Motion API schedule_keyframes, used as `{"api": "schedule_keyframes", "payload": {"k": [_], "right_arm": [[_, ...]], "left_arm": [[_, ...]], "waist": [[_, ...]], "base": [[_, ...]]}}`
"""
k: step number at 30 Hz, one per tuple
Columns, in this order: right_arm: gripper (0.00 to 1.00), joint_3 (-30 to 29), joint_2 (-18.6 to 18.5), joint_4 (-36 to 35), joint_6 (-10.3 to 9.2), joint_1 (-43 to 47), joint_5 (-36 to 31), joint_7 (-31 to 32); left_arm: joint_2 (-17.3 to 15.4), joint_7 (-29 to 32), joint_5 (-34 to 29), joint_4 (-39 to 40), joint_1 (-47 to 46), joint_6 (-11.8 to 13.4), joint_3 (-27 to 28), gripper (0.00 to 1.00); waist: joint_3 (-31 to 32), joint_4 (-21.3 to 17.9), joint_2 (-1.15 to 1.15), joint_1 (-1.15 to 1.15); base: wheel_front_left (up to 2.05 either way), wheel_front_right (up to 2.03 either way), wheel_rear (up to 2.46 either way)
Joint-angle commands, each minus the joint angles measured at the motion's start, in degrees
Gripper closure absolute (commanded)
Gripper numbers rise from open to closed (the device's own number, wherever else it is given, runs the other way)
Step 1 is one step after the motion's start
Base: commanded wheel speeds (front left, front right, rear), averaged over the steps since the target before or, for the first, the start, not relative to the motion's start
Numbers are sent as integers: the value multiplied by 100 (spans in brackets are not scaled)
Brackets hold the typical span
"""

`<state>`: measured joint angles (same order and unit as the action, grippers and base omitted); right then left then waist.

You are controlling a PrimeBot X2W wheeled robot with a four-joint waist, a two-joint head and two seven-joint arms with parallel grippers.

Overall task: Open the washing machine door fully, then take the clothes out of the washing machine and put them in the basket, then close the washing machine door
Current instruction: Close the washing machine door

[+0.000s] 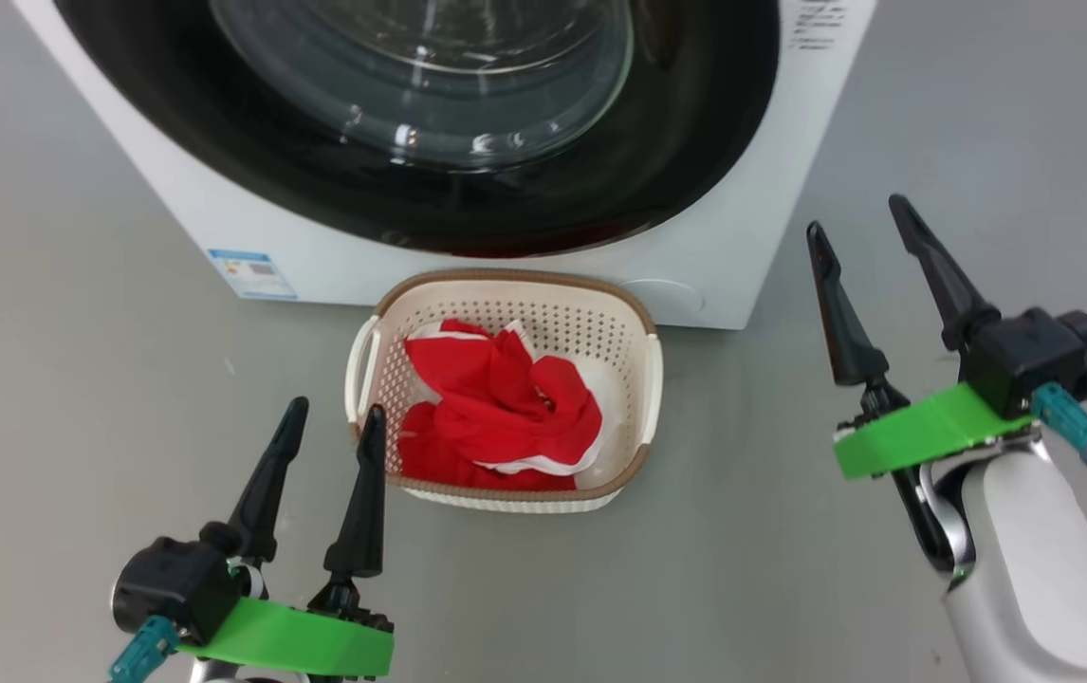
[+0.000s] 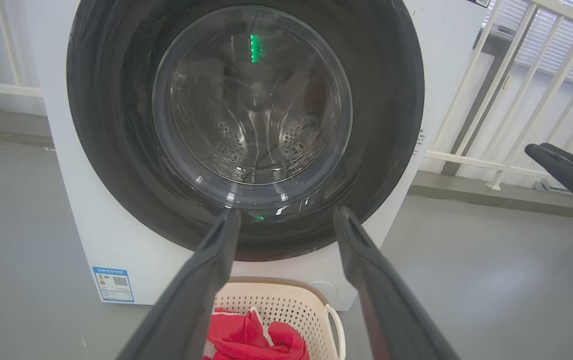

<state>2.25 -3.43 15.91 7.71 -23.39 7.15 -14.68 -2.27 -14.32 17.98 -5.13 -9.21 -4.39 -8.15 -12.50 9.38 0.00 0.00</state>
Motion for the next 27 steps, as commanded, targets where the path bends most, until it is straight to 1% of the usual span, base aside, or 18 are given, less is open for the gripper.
{"api": "schedule_keyframes", "payload": {"k": [1,6,10,16,21,27], "right_arm": [[0,77,55,-232,-22,153,-49,-31],[0,-100,55,-548,-22,686,-93,-31],[0,-122,55,-697,-22,1020,-163,-31],[0,-278,55,-993,-22,1445,-173,-31],[0,-352,55,-1167,-22,1874,-191,-31],[0,-430,55,-1315,-22,2196,-356,-31]], "left_arm": [[-82,-68,-96,158,3,52,216,0],[-107,-68,-206,175,121,79,286,0],[-144,-68,-292,242,239,109,368,0],[-200,-68,-429,315,510,211,554,0],[-241,-68,-471,208,754,223,629,0],[-254,-68,-475,114,925,236,721,0]], "waist": [[210,-209,0,0],[439,-378,0,0],[626,-531,0,0],[941,-718,0,0],[1246,-793,0,0],[1406,-856,0,0]], "base": [[0,0,0],[0,0,0],[0,0,0],[0,0,0],[0,0,0],[0,0,0]]}}
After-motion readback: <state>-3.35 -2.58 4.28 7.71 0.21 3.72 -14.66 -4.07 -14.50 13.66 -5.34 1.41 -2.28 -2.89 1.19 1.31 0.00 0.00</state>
